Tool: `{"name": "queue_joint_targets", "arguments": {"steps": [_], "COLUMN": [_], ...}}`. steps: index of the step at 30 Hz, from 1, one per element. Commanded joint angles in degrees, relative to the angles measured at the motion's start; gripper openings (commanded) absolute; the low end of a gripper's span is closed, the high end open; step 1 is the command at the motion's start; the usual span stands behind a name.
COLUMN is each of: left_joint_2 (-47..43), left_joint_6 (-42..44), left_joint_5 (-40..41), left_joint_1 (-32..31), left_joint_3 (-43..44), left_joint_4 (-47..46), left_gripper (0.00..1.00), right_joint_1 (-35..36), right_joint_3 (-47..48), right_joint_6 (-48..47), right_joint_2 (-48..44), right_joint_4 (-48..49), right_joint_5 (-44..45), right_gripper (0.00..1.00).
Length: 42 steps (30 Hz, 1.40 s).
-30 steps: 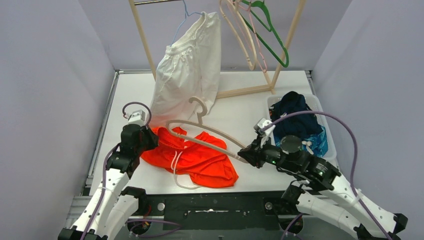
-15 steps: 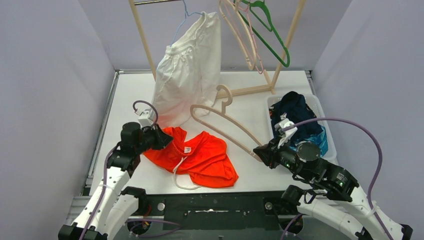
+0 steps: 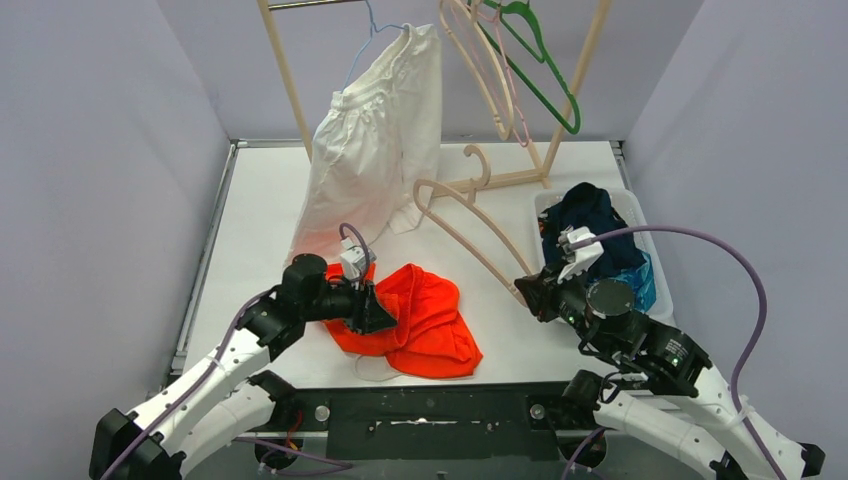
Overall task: Remove the shorts from the hanger
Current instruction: Remove the shorts from the hanger, then place the hanger on the clothes rod.
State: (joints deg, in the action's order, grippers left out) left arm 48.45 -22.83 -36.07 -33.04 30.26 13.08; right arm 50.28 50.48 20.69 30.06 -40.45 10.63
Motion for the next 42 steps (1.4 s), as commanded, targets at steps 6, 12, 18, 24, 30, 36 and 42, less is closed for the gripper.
{"name": "queue_joint_targets", "arguments": {"steps": [6,12,18,24,30,36,42], "left_joint_2": [-7.35,-12.71,-17.04,-19.65,-19.53,-18.77,-19.15], "left_joint_6": [3.46,3.46,2.74,2.01,1.82,1.92,1.91], "left_joint_5": [21.40,28.14,29.88,27.29,26.63,26.58,26.32], "left_joint_1": [0.29,2.19,8.93,14.75,15.46,16.34,17.20], "left_joint_3": [5.29,5.49,4.30,2.72,2.47,2.79,2.55], "left_joint_4": [3.24,4.11,2.68,0.11,-0.34,0.08,-0.20], "left_gripper": [0.60,0.76,0.77,0.78,0.79,0.79,0.79], "right_joint_1": [0.36,1.81,9.64,21.20,22.93,20.77,6.05], "right_joint_3": [1.87,0.92,3.40,6.14,8.26,15.13,21.20], "right_joint_6": [3.74,4.14,4.30,4.54,3.43,-5.64,-9.26], "right_joint_2": [5.48,7.47,15.14,22.14,24.76,28.40,30.63], "right_joint_4": [10.31,13.96,13.38,14.50,16.46,20.97,21.37], "right_joint_5": [12.48,15.31,26.79,47.37,48.37,44.19,26.01], "right_gripper": [0.00,0.00,0.00,0.00,0.00,0.00,0.00]}}
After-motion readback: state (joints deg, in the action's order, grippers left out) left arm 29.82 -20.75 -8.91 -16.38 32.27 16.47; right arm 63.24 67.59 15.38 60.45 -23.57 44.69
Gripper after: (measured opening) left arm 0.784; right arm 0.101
